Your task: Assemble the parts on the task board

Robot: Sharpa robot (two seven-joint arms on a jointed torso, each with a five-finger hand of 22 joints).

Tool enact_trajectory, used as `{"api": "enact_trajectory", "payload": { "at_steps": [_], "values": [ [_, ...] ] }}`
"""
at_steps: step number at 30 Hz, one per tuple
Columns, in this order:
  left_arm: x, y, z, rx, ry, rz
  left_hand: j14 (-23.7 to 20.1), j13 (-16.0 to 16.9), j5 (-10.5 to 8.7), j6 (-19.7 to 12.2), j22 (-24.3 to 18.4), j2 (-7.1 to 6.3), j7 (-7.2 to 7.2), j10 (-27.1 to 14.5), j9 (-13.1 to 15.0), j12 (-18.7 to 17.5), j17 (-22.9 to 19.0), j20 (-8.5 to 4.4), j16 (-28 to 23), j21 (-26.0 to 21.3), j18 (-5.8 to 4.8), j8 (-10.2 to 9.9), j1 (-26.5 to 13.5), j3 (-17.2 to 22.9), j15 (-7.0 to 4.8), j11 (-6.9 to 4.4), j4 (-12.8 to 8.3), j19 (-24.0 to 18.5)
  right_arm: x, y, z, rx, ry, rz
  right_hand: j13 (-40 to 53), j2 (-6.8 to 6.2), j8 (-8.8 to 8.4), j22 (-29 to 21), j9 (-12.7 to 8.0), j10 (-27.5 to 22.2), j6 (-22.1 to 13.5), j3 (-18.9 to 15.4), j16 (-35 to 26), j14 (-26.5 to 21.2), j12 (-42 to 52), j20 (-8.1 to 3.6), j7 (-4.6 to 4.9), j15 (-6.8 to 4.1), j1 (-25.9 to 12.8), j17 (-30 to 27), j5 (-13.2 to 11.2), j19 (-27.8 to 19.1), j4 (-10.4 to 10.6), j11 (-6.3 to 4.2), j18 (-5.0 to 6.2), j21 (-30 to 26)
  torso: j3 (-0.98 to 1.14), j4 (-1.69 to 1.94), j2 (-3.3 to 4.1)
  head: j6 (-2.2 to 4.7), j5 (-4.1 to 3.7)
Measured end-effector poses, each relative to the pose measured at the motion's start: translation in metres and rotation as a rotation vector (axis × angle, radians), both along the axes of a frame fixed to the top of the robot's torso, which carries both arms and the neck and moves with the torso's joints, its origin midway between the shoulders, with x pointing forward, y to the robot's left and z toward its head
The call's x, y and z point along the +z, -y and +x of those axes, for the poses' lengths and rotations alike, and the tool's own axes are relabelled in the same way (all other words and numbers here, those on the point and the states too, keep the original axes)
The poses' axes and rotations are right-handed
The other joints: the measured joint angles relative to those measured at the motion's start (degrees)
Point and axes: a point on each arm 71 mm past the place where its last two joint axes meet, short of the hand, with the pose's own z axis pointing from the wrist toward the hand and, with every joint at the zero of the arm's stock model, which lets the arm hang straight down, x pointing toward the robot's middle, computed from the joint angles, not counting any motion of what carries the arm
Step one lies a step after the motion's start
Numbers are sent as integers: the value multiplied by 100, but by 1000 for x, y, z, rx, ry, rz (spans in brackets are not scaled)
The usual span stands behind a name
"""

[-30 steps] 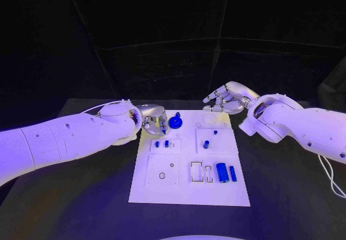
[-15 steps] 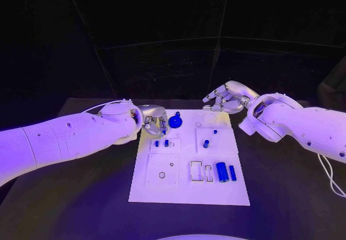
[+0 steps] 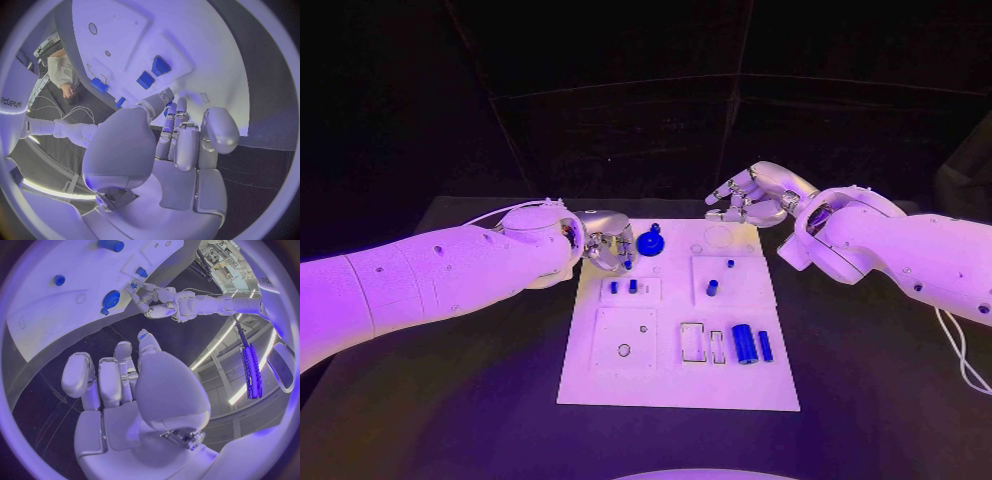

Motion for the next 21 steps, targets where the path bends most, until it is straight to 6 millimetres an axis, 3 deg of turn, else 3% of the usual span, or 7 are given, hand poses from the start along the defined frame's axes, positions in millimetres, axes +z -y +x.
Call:
{"api": "enact_trajectory", "payload": {
  "at_steps": [4,7,10,12,17,19,21],
  "values": [
    [0,-3,0,7,-1,2,0,0,0,-160,11,-21,18,-33,0,-63,-22,0,0,0,0,-123,-21,-3,0,33,-3,0,0,2,0,-3,-4,-5,-456,4,0,-120,0,-383,0,-17,-59,0,-558,-12,0,0,5,-52,0,-103,-17,12,89,-96,-1,0,-2,1,-4],
    [0,-9,0,18,-1,4,0,0,0,-172,19,-23,29,-53,0,-89,-41,0,0,0,1,-151,-23,-17,0,53,-17,0,-1,4,0,-7,-5,-16,-765,53,21,-303,3,-659,0,-8,-198,0,-941,-5,0,0,166,-182,0,-232,-73,20,91,-230,-2,0,-3,4,-7],
    [0,-19,0,37,0,2,0,1,0,-253,18,-23,49,-124,0,-151,-60,19,0,0,1,-236,-23,-17,0,80,-17,-20,-2,8,0,-11,-4,-43,-1089,79,69,-471,13,-874,34,83,-479,0,-1316,-1,25,0,414,-486,-107,-307,-163,30,90,-359,-3,0,-4,8,-12],
    [1,-29,0,56,2,-7,0,1,0,-253,4,-23,49,-145,0,-151,-73,19,0,0,1,-238,-23,-17,0,101,-17,-20,-2,12,-1,-14,1,-77,-1355,113,115,-514,18,-941,127,152,-669,0,-1603,-1,14,0,586,-690,-250,-306,-233,21,181,-376,-5,1,-7,10,-19],
    [5,-53,0,119,-12,-122,9,1,0,-112,-244,-1,124,-176,34,-175,-98,104,0,-269,1,-208,-1,1,54,132,-35,-105,-4,21,-3,-16,34,-200,-2160,127,175,-496,17,-960,392,336,-852,-12,-2430,-8,-41,-12,825,-899,-493,-299,-249,43,180,-398,-8,7,-11,47,-81],
    [9,-62,-2,146,-39,-238,-45,1,0,-23,-778,40,175,-239,35,-226,-656,129,-332,-862,2,-193,40,35,128,196,-69,-370,-6,23,-5,-14,56,-266,-2481,89,175,-446,13,-960,420,390,-852,-12,-2717,-17,-30,-12,863,-894,-593,-238,-225,42,180,-397,-7,7,-11,70,-115],
    [12,-65,-4,163,-75,-360,-430,3,0,20,-1647,53,214,-279,35,-229,-1609,179,-931,-1876,231,-170,53,46,166,235,-80,-869,-9,23,-8,-8,74,-319,-2762,50,161,-392,3,-960,420,411,-840,-12,-2965,12,-30,-12,903,-861,-675,-210,-205,42,180,-356,-5,1,-11,98,-157]
  ]
}}
